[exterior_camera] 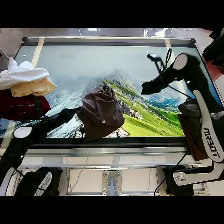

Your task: Fold the shirts.

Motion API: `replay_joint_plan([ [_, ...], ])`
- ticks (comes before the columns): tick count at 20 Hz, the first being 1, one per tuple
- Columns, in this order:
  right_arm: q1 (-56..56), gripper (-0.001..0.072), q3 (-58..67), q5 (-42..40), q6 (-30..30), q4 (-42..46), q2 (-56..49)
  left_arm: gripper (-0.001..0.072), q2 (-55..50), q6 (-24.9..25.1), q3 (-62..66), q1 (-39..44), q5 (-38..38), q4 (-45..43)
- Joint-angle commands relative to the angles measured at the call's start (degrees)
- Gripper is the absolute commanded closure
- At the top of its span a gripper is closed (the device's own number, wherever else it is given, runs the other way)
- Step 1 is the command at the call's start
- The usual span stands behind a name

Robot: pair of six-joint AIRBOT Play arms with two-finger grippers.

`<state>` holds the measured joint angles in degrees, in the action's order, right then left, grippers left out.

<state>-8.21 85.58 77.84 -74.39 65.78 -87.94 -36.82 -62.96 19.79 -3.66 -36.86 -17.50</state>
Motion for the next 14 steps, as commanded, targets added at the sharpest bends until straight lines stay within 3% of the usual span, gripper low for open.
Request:
replay_joint_plan([
  [1,0.0,0.0446,-6.9,-7.9,3.6,-15.3,-5.1,0.0697,9.5,-3.2,0.1,-6.1,0.2,0.0],
  [2,0.0,0.0443,-6.9,-9.3,3.6,-18.6,-7.1,0.0698,10.7,-4.0,0.1,-6.6,0.2,0.0],
  [4,-0.2,0.0327,-6.9,-10.8,3.6,-25.7,-11.6,0.0698,12.2,-4.5,0.1,-6.8,0.2,0.0],
  [8,-4.6,0.0324,-6.9,-13.9,6.8,-33.8,-18.0,0.0697,12.3,-4.4,0.1,-6.8,0.2,0.0],
  [14,-12.8,0.0325,-6.9,-24.7,7.2,-33.9,-20.1,0.0697,12.3,-4.4,0.1,-6.8,0.2,0.0],
])
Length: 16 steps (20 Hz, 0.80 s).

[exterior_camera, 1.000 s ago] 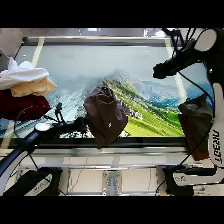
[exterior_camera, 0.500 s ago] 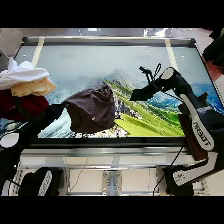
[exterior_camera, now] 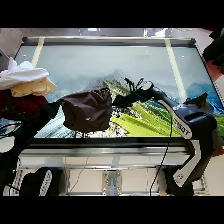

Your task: Fold the shirts.

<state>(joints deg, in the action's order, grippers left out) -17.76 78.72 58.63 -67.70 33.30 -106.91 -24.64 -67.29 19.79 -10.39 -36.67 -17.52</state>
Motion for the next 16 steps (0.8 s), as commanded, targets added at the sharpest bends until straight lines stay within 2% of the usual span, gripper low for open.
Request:
replay_joint_plan([
  [1,-4.1,0.0325,0.0,-6.4,0.5,-1.2,-1.3,0.0698,0.2,-0.1,0.1,-0.1,0.0,0.0],
  [6,-4.1,0.0325,0.6,-7.9,0.5,1.3,-1.4,0.0697,0.2,0.0,0.1,-0.1,0.0,0.0],
  [12,3.2,0.0326,4.3,4.7,0.2,6.2,-1.5,0.0698,0.2,0.0,0.1,-0.1,0.0,-0.7],
  [16,2.2,0.0335,3.4,1.4,-0.5,6.5,-1.5,0.0697,0.2,0.0,0.1,-0.1,0.0,-0.7],
])
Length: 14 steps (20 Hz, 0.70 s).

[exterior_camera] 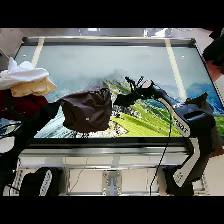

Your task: Fold the shirts.

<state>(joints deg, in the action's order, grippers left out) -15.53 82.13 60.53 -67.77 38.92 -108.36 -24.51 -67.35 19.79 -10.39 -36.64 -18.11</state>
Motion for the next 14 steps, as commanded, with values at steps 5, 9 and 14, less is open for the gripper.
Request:
replay_joint_plan([
  [5,-3.2,0.0396,0.0,-6.4,-0.4,0.9,-0.1,0.0697,0.0,0.0,0.1,-0.1,0.0,-0.1],
  [9,-4.0,0.0407,0.0,-6.6,-0.5,-0.2,-1.8,0.0697,0.0,0.0,0.1,-0.1,0.0,-0.1],
  [14,-5.7,0.0408,0.0,-6.8,-0.5,-3.0,-3.6,0.0698,0.0,0.0,0.1,-0.1,0.0,-1.6],
])
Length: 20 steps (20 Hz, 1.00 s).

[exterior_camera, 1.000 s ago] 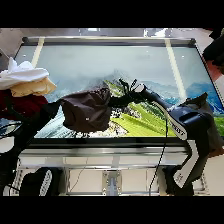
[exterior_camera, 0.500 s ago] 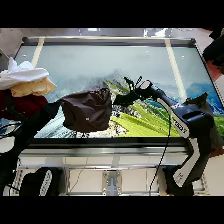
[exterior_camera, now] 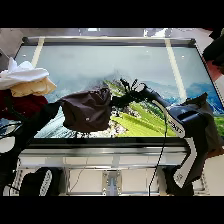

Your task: Fold the shirts.

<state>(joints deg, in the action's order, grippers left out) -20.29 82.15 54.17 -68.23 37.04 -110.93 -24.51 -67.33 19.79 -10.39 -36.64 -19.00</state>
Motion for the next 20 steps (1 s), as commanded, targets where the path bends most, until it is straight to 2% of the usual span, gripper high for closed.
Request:
replay_joint_plan([
  [1,-1.3,0.0428,0.0,-0.4,0.5,-2.1,-1.1,0.0697,0.0,0.0,0.1,-0.1,0.0,-0.7],
  [2,-1.6,0.0634,0.1,-0.2,0.9,-2.9,-1.1,0.0697,0.0,0.0,0.1,-0.1,0.0,-0.7],
  [3,-1.6,0.0704,0.5,0.2,1.0,-3.9,-1.0,0.0697,0.1,0.0,0.1,-0.1,0.1,-0.7],
  [6,-1.0,0.0706,4.3,6.7,1.6,-3.3,0.6,0.0698,0.1,0.0,1.7,-0.5,1.1,-0.7],
  [10,1.8,0.0706,12.8,21.9,1.0,5.8,10.4,0.0698,0.2,0.0,12.5,-4.4,0.4,-3.7],
  [14,3.1,0.0706,21.9,34.9,-3.5,14.3,26.7,0.0698,0.2,0.0,27.5,-6.9,-7.7,-10.3],
  [17,2.3,0.0706,30.2,36.2,-5.6,14.5,38.5,0.0698,0.2,0.0,37.1,-6.9,-12.5,-10.8],
  [20,2.4,0.0707,37.6,31.7,-6.3,14.6,45.8,0.0698,0.3,0.0,42.1,-6.9,-15.7,-11.0],
])
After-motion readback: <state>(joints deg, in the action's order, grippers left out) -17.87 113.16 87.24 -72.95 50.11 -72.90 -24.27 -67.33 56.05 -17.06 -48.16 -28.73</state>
